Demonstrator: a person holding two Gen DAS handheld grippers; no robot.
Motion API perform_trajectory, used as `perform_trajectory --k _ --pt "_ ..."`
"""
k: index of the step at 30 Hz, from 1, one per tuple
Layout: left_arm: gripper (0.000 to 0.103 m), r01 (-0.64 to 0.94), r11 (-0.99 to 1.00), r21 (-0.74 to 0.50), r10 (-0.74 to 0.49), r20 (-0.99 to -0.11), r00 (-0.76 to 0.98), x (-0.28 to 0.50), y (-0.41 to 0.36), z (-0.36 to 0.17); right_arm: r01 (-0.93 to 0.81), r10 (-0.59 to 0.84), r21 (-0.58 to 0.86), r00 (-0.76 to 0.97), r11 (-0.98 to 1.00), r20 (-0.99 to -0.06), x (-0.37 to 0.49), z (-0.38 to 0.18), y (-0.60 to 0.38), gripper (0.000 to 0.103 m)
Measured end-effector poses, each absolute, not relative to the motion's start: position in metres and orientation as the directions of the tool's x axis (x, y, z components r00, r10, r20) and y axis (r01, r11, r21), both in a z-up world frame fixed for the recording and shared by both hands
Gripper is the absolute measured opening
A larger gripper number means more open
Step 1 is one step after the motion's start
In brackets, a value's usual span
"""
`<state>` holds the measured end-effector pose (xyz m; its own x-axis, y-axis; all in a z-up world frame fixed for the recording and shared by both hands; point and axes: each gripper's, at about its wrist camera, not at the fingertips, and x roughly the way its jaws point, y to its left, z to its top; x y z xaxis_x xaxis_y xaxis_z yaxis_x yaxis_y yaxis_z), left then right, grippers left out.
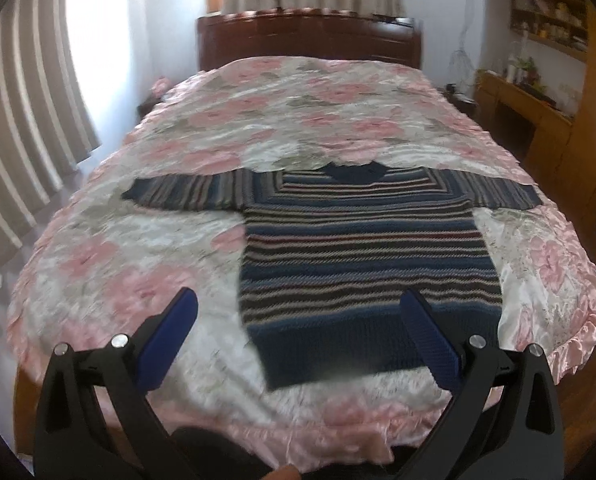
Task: Fold small clothes
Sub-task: 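Grasp the sweater cuff with the right tool and lift it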
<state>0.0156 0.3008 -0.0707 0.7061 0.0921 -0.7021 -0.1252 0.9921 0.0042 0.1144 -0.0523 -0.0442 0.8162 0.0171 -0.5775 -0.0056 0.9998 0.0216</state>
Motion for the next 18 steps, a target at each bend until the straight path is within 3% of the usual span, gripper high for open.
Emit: perform_trajectory --k 5,7,10,12,14,18 --pt "0.1 0.003 0.988 -0.156 -0.106 -0.657 0.746 0.066 0.298 -0.089 0.106 0.003 0.125 0.751 0.986 -0.661 0.201 -0.088 -0.134 0.099" --pt "0.1 0.054 0.972 -0.228 -0.194 -0.652 0.733 0.094 0.295 -0.102 0.174 0.009 0.194 0.722 0.965 -0.691 0.242 -0.11 -0.183 0.089" --pt "0.1 0.107 0.962 -0.253 -0.251 -0.653 0.715 0.127 0.279 -0.121 0.256 0.046 0.295 0.68 0.92 -0.732 0.303 -0.142 -0.257 0.067" --pt "0.1 0.135 0.965 -0.224 -0.252 -0.664 0.704 0.147 0.264 -0.134 0.291 0.157 0.456 0.675 0.841 -0.721 0.342 -0.167 -0.314 0.038" --pt "0.1 0.15 0.969 -0.194 -0.244 -0.675 0.696 0.16 0.254 -0.147 0.335 0.227 0.583 0.691 0.74 -0.686 0.371 -0.19 -0.362 0.025" --pt "0.1 0.16 0.967 -0.199 -0.255 -0.709 0.657 0.187 0.243 -0.173 0.396 0.265 0.71 0.733 0.583 -0.626 0.428 -0.229 -0.433 0.025"
